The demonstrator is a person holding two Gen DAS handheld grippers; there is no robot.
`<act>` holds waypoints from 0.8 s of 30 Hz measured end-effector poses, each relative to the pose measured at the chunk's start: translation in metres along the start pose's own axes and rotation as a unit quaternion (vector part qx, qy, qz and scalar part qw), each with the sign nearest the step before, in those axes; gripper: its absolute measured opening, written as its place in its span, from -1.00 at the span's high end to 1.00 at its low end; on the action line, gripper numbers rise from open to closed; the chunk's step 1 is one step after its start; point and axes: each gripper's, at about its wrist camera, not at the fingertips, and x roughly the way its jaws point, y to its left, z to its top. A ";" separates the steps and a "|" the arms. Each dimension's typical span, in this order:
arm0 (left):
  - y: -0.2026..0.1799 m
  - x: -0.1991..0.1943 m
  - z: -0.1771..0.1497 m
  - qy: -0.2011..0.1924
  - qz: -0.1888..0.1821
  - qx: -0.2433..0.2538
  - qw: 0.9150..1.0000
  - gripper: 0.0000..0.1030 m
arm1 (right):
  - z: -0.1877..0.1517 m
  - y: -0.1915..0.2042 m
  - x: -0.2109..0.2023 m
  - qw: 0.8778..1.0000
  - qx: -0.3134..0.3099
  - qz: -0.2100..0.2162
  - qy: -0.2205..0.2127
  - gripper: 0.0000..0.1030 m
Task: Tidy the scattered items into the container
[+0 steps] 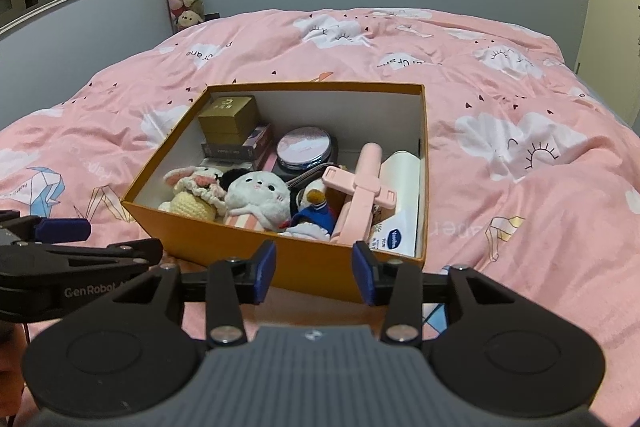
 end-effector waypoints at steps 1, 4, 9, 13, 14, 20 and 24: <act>0.000 0.000 0.000 0.000 0.000 0.001 1.000 -0.69 | 0.000 0.000 0.000 1.000 -0.001 0.000 0.000 0.10; -0.001 0.000 0.000 0.001 -0.002 0.002 1.000 -0.69 | 0.000 0.000 0.001 1.000 -0.002 0.001 0.001 0.10; -0.001 0.000 0.001 0.003 -0.003 0.001 1.000 -0.69 | 0.001 0.001 0.003 1.000 -0.003 0.002 0.001 0.10; -0.001 0.001 0.001 0.002 -0.003 0.002 1.000 -0.69 | 0.001 0.001 0.004 1.000 -0.003 0.001 0.003 0.09; -0.001 0.001 0.001 0.002 -0.003 0.002 1.000 -0.69 | 0.001 0.001 0.004 1.000 -0.003 0.002 0.003 0.09; -0.001 0.001 0.001 0.001 -0.002 0.004 1.000 -0.69 | 0.001 0.001 0.005 1.000 -0.002 0.001 0.003 0.09; -0.001 0.001 0.002 0.002 -0.003 0.004 1.000 -0.69 | 0.001 0.001 0.005 1.000 0.000 0.002 0.005 0.09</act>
